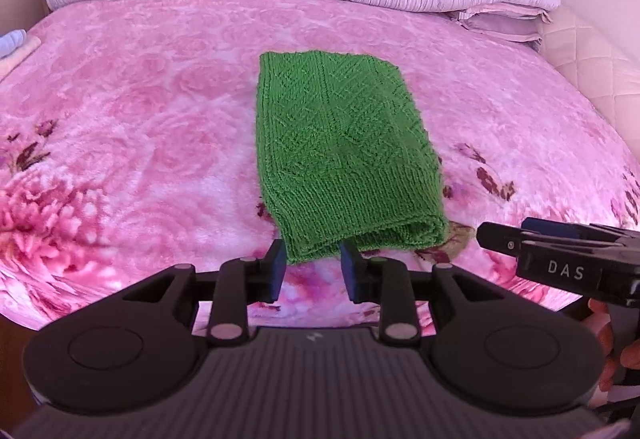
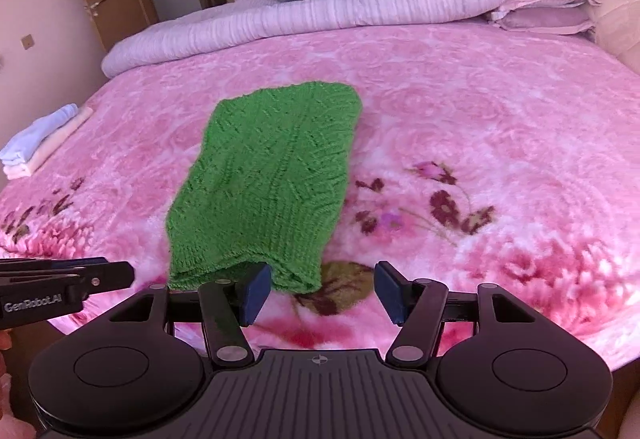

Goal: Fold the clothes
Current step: 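Lower both open grippers toward the end of the folded vest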

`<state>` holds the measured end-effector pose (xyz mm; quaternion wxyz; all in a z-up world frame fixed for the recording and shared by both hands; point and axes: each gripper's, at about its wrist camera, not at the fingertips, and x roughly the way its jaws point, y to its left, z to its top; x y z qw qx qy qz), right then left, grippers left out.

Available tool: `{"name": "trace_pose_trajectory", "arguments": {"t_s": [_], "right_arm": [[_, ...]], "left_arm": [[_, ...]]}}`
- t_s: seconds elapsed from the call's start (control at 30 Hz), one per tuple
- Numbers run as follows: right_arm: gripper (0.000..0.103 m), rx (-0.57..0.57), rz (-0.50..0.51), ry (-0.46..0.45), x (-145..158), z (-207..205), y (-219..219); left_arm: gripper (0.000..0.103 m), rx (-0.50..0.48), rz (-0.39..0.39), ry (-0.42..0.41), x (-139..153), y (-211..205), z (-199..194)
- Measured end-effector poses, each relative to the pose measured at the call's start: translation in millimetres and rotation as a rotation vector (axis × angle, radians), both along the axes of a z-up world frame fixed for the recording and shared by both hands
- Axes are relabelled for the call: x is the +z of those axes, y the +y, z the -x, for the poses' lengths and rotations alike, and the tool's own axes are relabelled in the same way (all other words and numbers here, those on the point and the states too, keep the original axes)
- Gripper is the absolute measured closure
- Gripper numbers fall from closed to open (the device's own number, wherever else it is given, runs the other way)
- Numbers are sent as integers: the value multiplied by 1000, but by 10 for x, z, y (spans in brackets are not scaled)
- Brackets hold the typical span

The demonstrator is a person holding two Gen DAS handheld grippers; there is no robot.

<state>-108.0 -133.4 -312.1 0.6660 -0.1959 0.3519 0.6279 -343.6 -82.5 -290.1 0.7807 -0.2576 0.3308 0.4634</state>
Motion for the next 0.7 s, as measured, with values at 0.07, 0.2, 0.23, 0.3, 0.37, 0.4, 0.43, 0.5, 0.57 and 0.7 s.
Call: {"name": "trace_pose_trajectory", "arguments": {"t_s": [0.07,0.2,0.23,0.3,0.37,0.4,0.43,0.5,0.57,0.7], "right_arm": [[42,-25,10,-6,2,-10,-34],[42,-71,21,-13,11,-51,-101],[41,-73,20,-14,23,-50,-114],[41,-70,17,-18,53,-31,-132],[41,-59,10,-22,84,5,-150],[41,-53,7,-25,99,30,-156],[41,-47,4,-28,116,62,-163],[41,-34,1,-34,142,116,-165],[41,-26,-3,-43,171,158,-173],[41,-20,-14,-64,230,183,-184]], "left_arm": [[75,-3,-17,23,14,-49,-13],[73,-11,-41,56,29,-136,-10],[72,-11,-42,57,32,-150,4],[72,-10,-48,56,46,-179,31],[72,-11,-55,53,65,-209,54],[71,-11,-58,50,78,-222,70],[71,-11,-62,47,91,-235,86],[71,-11,-64,36,110,-250,115],[71,-11,-64,24,127,-262,140],[71,-22,-66,-2,163,-269,147]]}}
